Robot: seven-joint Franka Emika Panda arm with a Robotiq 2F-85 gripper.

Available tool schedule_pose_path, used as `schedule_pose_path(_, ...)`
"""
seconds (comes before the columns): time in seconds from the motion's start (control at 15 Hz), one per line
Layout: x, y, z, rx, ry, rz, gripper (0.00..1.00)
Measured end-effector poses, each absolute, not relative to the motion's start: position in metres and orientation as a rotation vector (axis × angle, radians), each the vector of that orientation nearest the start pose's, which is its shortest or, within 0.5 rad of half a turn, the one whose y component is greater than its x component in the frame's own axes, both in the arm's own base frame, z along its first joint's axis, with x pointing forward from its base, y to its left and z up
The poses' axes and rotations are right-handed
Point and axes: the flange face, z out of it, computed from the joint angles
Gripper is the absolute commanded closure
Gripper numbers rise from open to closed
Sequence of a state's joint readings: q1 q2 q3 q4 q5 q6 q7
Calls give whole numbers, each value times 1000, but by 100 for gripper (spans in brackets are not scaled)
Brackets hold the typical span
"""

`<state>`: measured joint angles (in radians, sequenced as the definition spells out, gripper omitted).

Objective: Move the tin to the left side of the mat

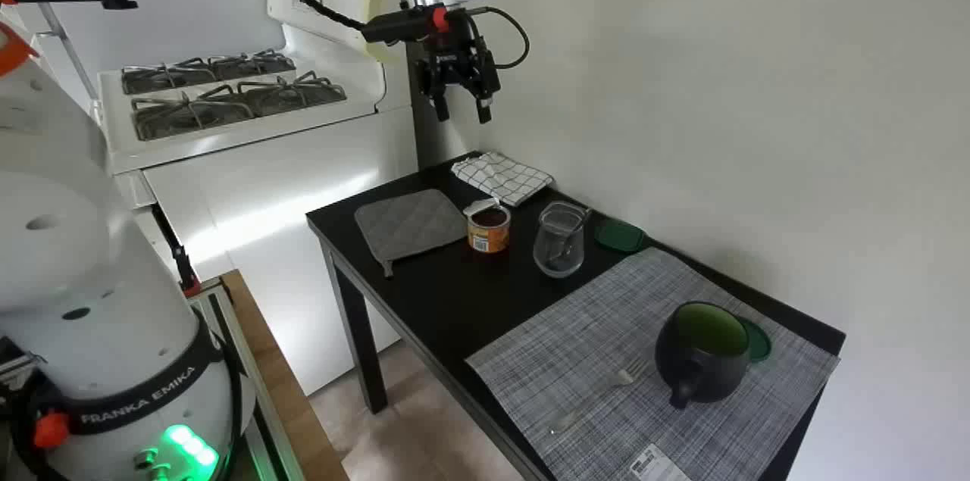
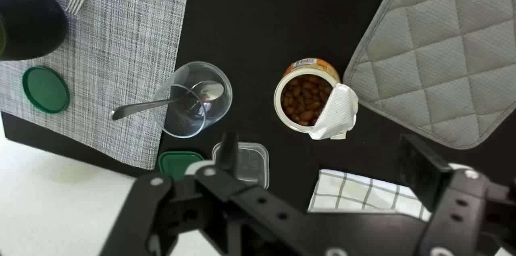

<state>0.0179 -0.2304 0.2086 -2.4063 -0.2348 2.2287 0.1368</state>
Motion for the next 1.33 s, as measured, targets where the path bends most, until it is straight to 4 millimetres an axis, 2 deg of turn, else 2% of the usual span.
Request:
schedule_pose_path(0.4,455,97,406,-3339,-367,-144,0)
schedule_pose_path(0.73,460,75,399,-3273,11,-184,0)
schedule_pose_path(1.0,455,54,365,-3194,329,-128,0)
schedule_pose_path(1.33,444,44,302,-3106,717,-36,0)
